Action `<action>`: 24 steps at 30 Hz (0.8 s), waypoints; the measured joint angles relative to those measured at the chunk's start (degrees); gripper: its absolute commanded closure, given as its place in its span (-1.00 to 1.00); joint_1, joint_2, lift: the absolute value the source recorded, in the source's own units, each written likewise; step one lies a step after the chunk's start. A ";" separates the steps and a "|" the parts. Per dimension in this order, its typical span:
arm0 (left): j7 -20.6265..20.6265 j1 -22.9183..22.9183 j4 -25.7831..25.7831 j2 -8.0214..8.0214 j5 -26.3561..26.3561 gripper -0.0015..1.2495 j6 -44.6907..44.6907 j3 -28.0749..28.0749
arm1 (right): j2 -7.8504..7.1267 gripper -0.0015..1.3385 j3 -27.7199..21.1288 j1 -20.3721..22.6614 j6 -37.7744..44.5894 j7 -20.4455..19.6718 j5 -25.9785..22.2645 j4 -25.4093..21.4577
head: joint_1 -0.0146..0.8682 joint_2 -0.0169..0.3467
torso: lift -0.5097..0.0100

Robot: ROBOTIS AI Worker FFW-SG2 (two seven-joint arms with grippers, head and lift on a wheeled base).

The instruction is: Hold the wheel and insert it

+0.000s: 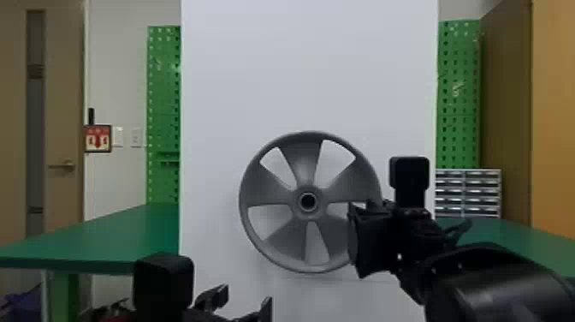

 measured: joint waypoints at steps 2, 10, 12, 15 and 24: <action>0.10 -0.06 0.00 0.01 0.00 -0.18 0.00 -0.12 | 0.00 0.72 0.10 -0.05 -0.32 -0.57 -0.65 0.03 | -0.96 -0.26 | -0.87; 0.30 -0.31 0.04 0.08 0.04 -0.18 0.06 -0.39 | 0.00 0.72 -0.12 -0.46 -0.58 -1.29 -2.45 0.71 | -0.96 -0.26 | -0.87; 0.35 -0.32 0.04 0.08 0.02 -0.18 0.06 -0.43 | 0.00 0.72 -0.13 -0.47 -0.59 -1.29 -2.49 0.75 | -0.96 -0.26 | -0.87; 0.39 -0.32 0.04 0.08 0.01 -0.18 0.05 -0.46 | 0.01 0.72 -0.11 -0.47 -0.59 -1.29 -2.50 0.77 | -0.96 -0.26 | -0.87; 0.50 -0.32 0.04 0.08 0.00 -0.18 0.01 -0.45 | 0.01 0.28 0.07 -0.34 -0.89 -1.29 -2.35 0.82 | -0.96 -0.26 | -0.87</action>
